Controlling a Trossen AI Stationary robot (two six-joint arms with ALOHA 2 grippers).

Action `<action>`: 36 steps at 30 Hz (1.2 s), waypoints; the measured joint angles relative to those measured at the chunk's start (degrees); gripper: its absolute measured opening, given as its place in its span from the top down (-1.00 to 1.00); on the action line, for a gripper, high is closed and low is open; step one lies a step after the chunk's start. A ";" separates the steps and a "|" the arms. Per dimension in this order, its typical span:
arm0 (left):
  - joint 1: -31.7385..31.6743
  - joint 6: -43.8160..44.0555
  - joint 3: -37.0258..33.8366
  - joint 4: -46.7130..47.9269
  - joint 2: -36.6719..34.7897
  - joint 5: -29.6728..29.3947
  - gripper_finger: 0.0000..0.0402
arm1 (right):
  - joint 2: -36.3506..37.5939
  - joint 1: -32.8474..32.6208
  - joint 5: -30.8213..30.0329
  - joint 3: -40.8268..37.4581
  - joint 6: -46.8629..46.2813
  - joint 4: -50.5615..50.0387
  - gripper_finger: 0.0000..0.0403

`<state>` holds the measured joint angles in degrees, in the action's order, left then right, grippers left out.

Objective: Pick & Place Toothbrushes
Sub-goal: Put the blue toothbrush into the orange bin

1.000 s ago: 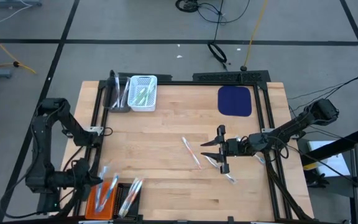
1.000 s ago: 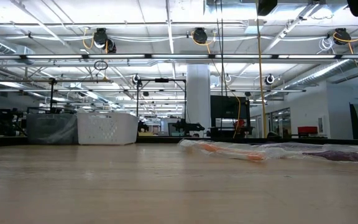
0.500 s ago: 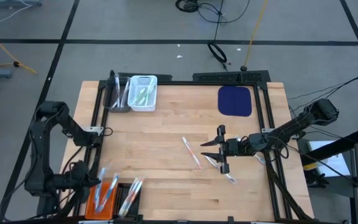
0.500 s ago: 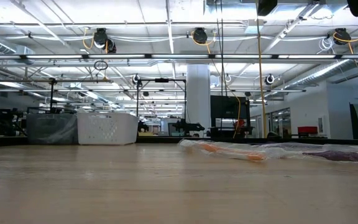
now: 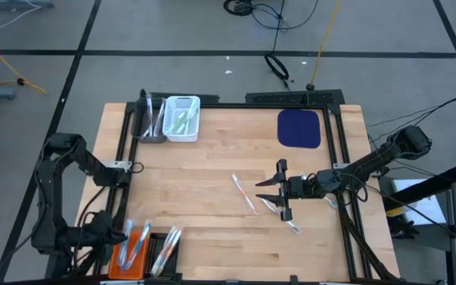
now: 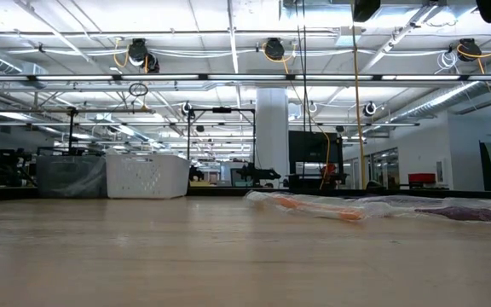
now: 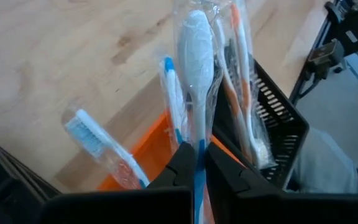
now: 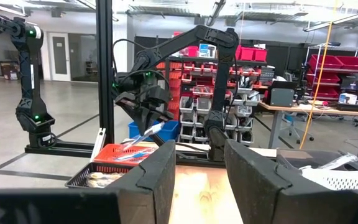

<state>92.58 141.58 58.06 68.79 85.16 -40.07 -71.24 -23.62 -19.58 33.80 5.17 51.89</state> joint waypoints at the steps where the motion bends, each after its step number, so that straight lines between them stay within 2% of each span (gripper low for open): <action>1: 0.18 0.00 0.00 -0.36 0.04 -0.03 0.97 | 0.00 0.00 0.01 0.00 0.00 -0.03 0.36; 9: -0.24 0.07 0.00 0.99 0.18 -1.53 0.83 | 0.00 0.02 -0.01 0.00 -0.04 0.01 0.36; 17: -0.33 0.16 0.00 -0.66 0.18 -1.98 0.78 | 0.00 0.02 -0.02 0.00 -0.02 0.03 0.36; 29: -0.35 0.42 0.00 -0.52 0.16 -1.97 0.32 | 0.00 0.01 -0.02 0.00 -0.02 0.07 0.36; 36: -0.37 0.39 0.01 3.88 -0.08 -1.93 0.29 | 0.00 0.02 -0.02 0.00 -0.02 0.05 0.36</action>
<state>92.20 141.97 58.08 72.67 85.08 -42.01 -71.24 -23.59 -19.59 33.80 5.15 51.94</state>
